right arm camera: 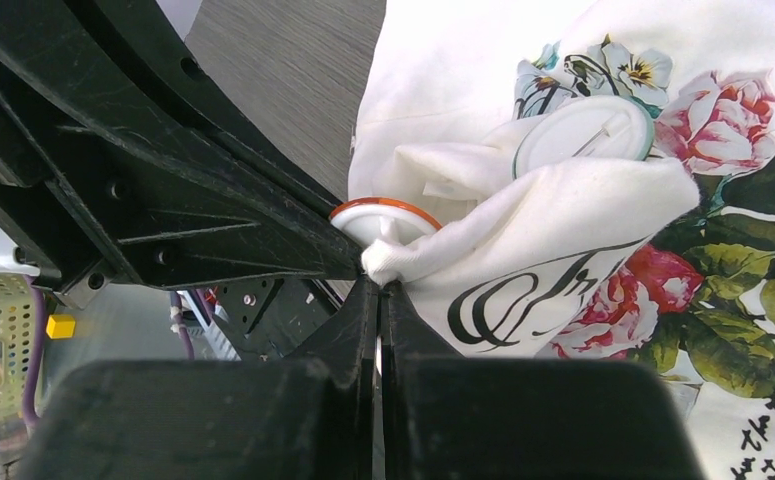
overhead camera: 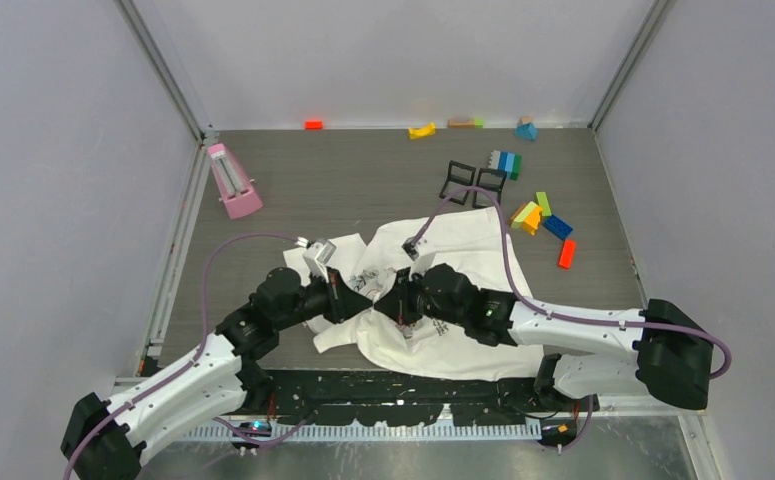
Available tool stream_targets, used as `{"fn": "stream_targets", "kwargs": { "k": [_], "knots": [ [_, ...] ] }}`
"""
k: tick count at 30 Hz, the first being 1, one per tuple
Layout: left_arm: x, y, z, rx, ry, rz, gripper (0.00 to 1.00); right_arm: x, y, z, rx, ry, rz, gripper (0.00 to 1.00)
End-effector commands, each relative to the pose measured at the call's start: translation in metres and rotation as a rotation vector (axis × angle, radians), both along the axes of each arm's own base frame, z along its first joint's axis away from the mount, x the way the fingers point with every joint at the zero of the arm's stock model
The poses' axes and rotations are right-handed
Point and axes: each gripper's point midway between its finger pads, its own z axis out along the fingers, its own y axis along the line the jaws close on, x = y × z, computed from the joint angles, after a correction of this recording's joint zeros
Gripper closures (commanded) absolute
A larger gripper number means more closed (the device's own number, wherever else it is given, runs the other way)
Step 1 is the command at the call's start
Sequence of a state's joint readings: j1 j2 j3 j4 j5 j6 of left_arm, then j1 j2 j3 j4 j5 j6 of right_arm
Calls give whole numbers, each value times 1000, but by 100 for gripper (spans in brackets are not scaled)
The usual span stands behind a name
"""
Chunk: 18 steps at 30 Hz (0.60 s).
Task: Pin the brooch onto the clothing
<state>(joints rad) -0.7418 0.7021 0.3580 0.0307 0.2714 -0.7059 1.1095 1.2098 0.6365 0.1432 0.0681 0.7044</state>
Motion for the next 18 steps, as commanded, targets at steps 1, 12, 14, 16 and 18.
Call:
{"fn": "stream_targets", "kwargs": {
  "k": [1,12,14,16,18],
  "knots": [
    [-3,-16,62,-177,-146,-71,100,8,0,-7,-24,26,-40,99],
    [-3,-20,64,-202,-144,-83,100,18,0,-13,7,136,-75,99],
    [-4,-20,63,-204,-140,-88,100,21,-2,-13,16,148,-92,99],
    [-5,-21,62,-204,-137,-92,100,19,-2,-13,30,180,-80,99],
    [-5,-21,63,-208,-138,-94,100,21,-2,-12,45,204,-81,99]
  ]
}}
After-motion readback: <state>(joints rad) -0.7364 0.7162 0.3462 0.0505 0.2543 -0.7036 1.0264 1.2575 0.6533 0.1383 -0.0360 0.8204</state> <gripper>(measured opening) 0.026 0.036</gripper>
